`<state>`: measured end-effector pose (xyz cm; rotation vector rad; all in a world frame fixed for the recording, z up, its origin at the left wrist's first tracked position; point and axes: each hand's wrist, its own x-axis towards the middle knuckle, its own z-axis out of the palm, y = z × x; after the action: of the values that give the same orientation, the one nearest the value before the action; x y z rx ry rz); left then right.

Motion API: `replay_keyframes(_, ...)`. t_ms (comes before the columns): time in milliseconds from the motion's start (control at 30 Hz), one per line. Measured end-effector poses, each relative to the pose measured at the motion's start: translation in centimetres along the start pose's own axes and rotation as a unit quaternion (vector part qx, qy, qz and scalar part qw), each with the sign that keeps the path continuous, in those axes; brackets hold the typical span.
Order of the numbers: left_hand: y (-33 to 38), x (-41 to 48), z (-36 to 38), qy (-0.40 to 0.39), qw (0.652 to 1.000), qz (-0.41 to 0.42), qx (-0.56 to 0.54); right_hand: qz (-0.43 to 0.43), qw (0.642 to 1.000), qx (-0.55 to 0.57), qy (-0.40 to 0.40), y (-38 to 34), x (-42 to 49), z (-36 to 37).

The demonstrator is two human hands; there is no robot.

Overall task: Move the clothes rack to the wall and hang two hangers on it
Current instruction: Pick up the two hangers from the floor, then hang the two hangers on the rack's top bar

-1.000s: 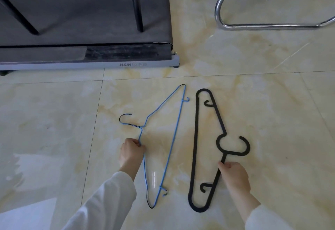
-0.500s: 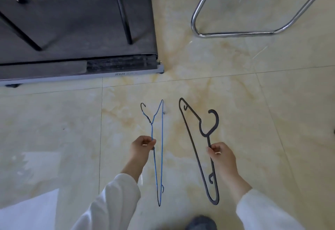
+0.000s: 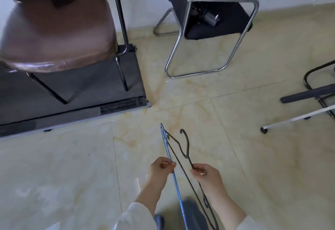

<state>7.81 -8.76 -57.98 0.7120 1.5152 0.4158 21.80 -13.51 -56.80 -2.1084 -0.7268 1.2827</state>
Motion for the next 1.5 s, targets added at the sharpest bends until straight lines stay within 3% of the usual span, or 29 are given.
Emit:
replay_keyframes(200, 6.7, -12.8, 2.8, -0.122, 0.99, 0.055, 0.05, 0.004, 0.994, 0.085, 0.068, -5.4, -11.7, -6.8)
replay_keyframes(400, 7.9, -21.9, 6.9, -0.21, 0.966, 0.091, 0.119, -0.019, 0.985, 0.106, 0.135, -5.8, -21.2, -12.9)
replay_keyframes(667, 4.5, -33.3, 13.9, -0.287, 0.931, 0.123, 0.191, 0.012, 0.964, 0.168, 0.208, 0.6, -32.4, -19.9)
replay_keyframes(900, -1.7, -43.9, 19.9, -0.325, 0.903, 0.15, 0.238, 0.069, 0.946, 0.11, 0.296, 9.5, -44.5, -24.2)
replay_keyframes(1100, -10.2, -56.6, 26.0, -0.409, 0.865, 0.126, 0.261, 0.089, 0.871, 0.13, 0.465, 17.2, -57.6, -28.4)
replay_keyframes(1167, -12.2, -59.6, 27.5, -0.431, 0.854, 0.114, 0.268, 0.097, 0.859, 0.127, 0.487, 18.9, -60.5, -29.5)
replay_keyframes(1500, -24.8, -78.9, 34.6, -0.612, 0.704, 0.021, 0.359, 0.183, 0.718, 0.214, 0.636, 29.2, -79.3, -34.4)
